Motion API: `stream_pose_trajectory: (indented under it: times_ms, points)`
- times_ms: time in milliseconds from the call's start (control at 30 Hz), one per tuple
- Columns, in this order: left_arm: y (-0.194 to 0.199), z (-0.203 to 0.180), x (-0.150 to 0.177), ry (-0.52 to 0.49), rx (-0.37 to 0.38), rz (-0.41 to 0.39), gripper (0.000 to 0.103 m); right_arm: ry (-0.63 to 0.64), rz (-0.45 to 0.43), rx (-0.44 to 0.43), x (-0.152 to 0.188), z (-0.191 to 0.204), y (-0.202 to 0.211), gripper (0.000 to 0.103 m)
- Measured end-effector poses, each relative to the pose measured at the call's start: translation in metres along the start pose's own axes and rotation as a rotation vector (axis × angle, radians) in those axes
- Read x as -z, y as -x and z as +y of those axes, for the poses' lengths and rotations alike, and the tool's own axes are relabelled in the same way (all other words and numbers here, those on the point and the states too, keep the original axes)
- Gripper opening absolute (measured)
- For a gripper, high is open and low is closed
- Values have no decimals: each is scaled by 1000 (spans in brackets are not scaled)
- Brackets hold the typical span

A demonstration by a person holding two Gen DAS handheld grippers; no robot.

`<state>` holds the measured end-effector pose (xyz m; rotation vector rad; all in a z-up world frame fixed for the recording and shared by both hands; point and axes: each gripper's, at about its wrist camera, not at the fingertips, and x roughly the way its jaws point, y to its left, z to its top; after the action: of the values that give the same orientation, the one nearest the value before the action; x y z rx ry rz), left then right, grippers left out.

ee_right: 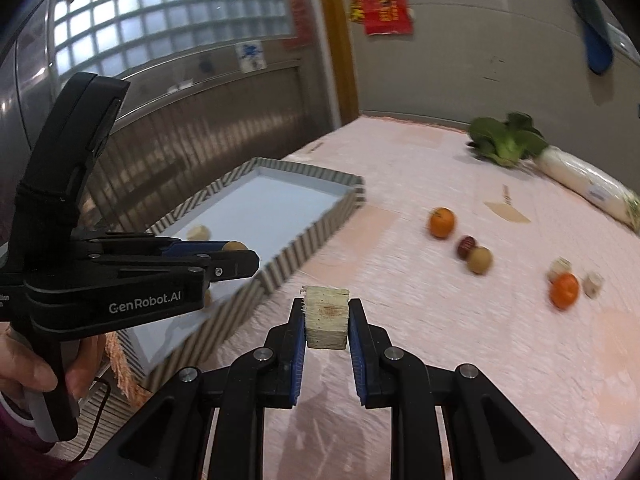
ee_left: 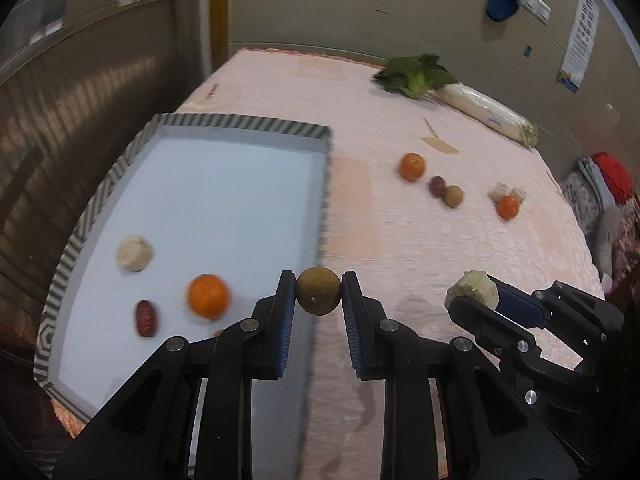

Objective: Organize fruits
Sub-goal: 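Carry kiwi and root piece into the tray and release both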

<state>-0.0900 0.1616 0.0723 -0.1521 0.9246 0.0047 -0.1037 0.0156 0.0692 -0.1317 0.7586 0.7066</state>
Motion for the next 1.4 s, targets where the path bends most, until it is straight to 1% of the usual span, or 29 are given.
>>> stream_pose_trajectory:
  times_ms: [333,800,1033,1133,1400]
  points:
    - [8,51,6,76,-40,-12,23,69,20,-46,-12,40,-22,19]
    - [13,98,18,159,-69,-9,23,122,55,-78,-19,73,-48,19]
    - [12,115,27,173,-65,18,23,148,85,-74,-30,81,-71,19]
    - [11,120,30,172,-76,25,23,154,105,-75,-34,82,-85,19]
    - [7,128,37,177,-93,37,23,167,162,-80,-35,87,-118,19]
